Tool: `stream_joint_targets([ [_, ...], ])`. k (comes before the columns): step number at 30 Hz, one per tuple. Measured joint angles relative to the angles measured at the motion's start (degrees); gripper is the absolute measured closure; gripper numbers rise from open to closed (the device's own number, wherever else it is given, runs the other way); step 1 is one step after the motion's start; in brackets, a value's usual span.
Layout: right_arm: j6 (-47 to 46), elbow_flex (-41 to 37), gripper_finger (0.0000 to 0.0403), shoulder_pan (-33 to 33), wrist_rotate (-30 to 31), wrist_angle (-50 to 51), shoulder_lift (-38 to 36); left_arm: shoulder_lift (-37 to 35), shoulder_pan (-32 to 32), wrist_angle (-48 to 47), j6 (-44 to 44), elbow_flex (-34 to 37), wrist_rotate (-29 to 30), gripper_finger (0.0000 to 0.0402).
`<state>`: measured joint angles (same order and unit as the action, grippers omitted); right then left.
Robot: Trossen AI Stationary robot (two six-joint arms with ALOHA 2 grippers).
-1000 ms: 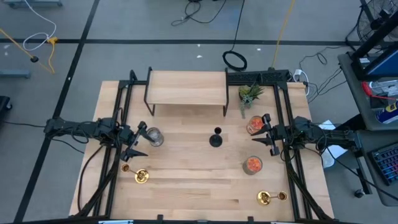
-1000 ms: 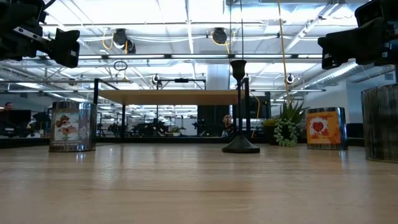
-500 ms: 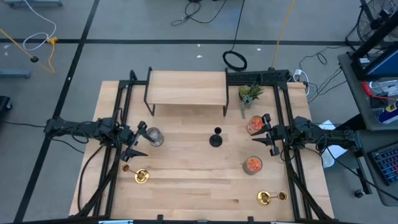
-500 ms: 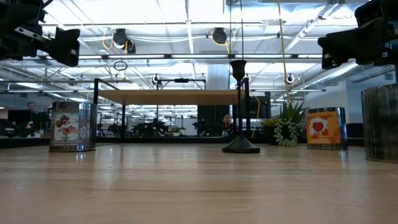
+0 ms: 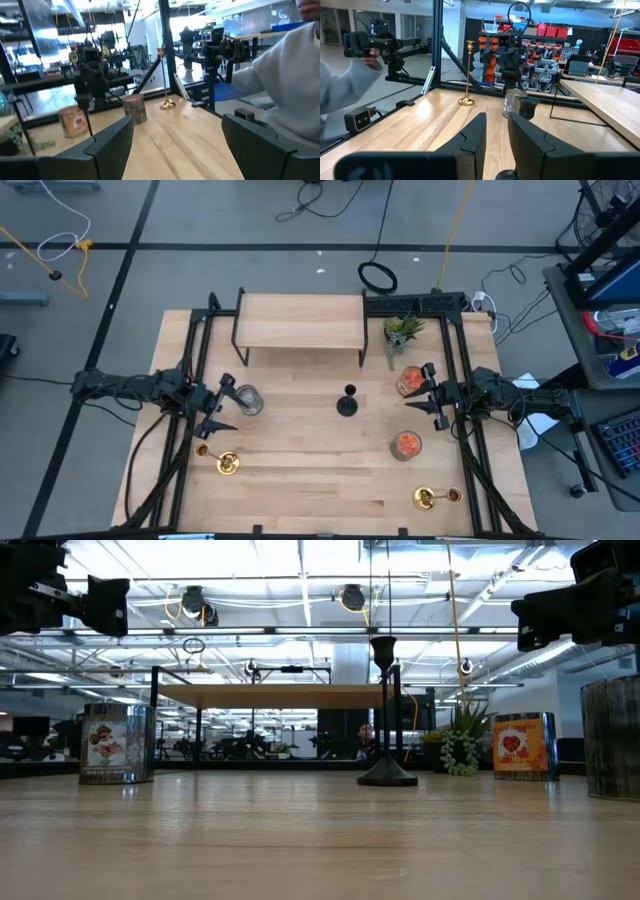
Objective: Pick & Place candle stick holders
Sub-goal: Put the left brown scented candle on the shelf
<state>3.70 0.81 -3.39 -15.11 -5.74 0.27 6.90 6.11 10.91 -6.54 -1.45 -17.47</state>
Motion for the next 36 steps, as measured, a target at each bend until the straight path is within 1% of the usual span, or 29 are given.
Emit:
stream_joint_targets([
  [10,0.0,0.0,0.0325,0.0,0.0,0.0,0.0,0.0,0.0,0.7,5.4,0.0,0.0,0.0094],
  [12,0.0,0.0,0.0326,0.0,0.0,0.0,0.0,0.0,0.0,0.7,4.2,0.0,0.1,0.0094],
  [15,0.0,0.0,0.0325,0.0,0.0,0.0,0.0,0.0,0.0,1.9,-1.3,0.0,1.6,0.0094],
  [20,0.0,0.0,0.0325,0.0,0.0,0.0,0.0,0.0,0.0,2.9,-8.0,0.0,6.7,0.0094],
  [23,0.0,0.0,0.0325,0.0,0.0,0.0,0.0,0.0,0.0,2.7,-7.8,0.0,10.4,0.0094],
  [27,0.0,0.0,0.0325,0.0,0.0,0.0,0.0,0.0,0.0,2.7,-6.8,0.0,12.9,0.0094],
  [33,0.0,0.0,0.0325,0.0,0.0,0.0,0.0,0.0,0.0,2.7,-6.2,0.0,13.1,0.0094],
  [36,0.6,0.0,0.0325,0.0,0.1,0.0,0.0,0.0,0.0,2.7,-7.6,0.0,13.0,0.0094],
])
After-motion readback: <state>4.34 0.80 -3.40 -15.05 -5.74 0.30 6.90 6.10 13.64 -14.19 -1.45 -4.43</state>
